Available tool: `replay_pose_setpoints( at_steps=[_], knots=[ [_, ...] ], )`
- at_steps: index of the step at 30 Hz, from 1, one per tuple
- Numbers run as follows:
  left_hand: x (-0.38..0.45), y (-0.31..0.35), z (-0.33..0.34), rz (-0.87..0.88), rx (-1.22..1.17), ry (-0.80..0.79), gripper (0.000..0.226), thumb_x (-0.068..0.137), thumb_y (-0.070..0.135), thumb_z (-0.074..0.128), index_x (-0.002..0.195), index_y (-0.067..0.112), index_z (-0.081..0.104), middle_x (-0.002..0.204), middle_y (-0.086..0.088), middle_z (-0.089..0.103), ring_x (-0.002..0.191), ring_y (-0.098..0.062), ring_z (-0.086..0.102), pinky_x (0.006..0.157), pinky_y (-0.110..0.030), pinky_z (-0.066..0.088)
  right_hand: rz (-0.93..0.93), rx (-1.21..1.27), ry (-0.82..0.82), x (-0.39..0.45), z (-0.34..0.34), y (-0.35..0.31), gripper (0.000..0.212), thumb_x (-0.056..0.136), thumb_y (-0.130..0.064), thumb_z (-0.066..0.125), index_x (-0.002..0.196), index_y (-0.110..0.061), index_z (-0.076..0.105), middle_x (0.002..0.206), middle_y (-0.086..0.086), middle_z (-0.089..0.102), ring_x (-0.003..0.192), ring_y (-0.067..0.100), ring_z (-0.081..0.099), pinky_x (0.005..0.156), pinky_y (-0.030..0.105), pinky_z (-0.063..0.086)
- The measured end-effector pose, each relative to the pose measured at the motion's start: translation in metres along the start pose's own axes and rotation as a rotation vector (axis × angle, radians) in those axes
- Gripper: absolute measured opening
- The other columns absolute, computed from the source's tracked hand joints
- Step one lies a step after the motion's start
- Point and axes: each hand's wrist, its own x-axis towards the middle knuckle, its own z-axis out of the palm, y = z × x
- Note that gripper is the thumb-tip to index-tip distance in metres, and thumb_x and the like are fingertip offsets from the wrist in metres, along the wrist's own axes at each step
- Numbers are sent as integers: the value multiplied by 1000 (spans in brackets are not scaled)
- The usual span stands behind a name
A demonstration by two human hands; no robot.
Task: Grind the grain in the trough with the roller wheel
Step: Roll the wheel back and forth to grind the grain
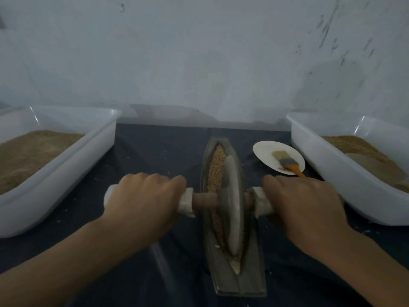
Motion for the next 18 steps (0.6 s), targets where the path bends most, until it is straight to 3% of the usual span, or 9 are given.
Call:
replay_pose_setpoints(
  at_steps=[2, 4, 6, 8, 14, 18],
  knots=[
    [17, 1, 13, -71, 6, -54, 49, 68, 45, 71, 69, 32, 23, 55, 11, 33, 47, -14, 33, 47, -25, 16, 27, 4, -29, 14, 15, 5, 54, 32, -21, 93, 60, -17, 48, 46, -1, 49, 34, 20, 44, 52, 14, 0],
    [46, -3, 30, -183, -41, -120, 32, 82, 41, 58, 75, 30, 29, 68, 9, 45, 64, -21, 52, 57, -31, 30, 62, -46, -20, 40, 38, 13, 45, 47, -24, 91, 66, -16, 52, 52, 2, 54, 40, 24, 51, 48, 16, 4],
    [76, -9, 44, -216, -75, -135, 23, 85, 38, 56, 80, 31, 35, 85, 3, 60, 79, -26, 60, 63, -33, 34, 99, -89, -7, 69, 63, 23, 30, 73, -29, 77, 84, -17, 53, 69, 3, 62, 59, 26, 60, 45, 24, 22],
    [97, -15, 53, -234, -90, -139, 20, 84, 37, 58, 81, 30, 40, 91, -1, 63, 79, -27, 59, 64, -34, 34, 149, -90, -41, 91, 75, 30, 23, 84, -32, 65, 91, -19, 47, 81, 3, 64, 71, 26, 61, 52, 31, 33],
    [77, -12, 47, -214, -100, -144, 24, 83, 39, 59, 81, 30, 36, 87, 1, 62, 76, -26, 58, 62, -34, 34, 114, -144, -58, 71, 58, 19, 23, 83, -29, 66, 95, -21, 49, 83, -1, 63, 71, 21, 61, 46, 29, 22],
    [19, -1, 16, -112, -41, -71, 37, 75, 46, 65, 74, 30, 31, 62, 8, 47, 53, -20, 46, 51, -29, 25, -2, -76, 60, 19, 17, 4, 40, 49, -15, 84, 70, -15, 50, 57, 4, 54, 46, 26, 50, 47, 23, 18]
  ],
)
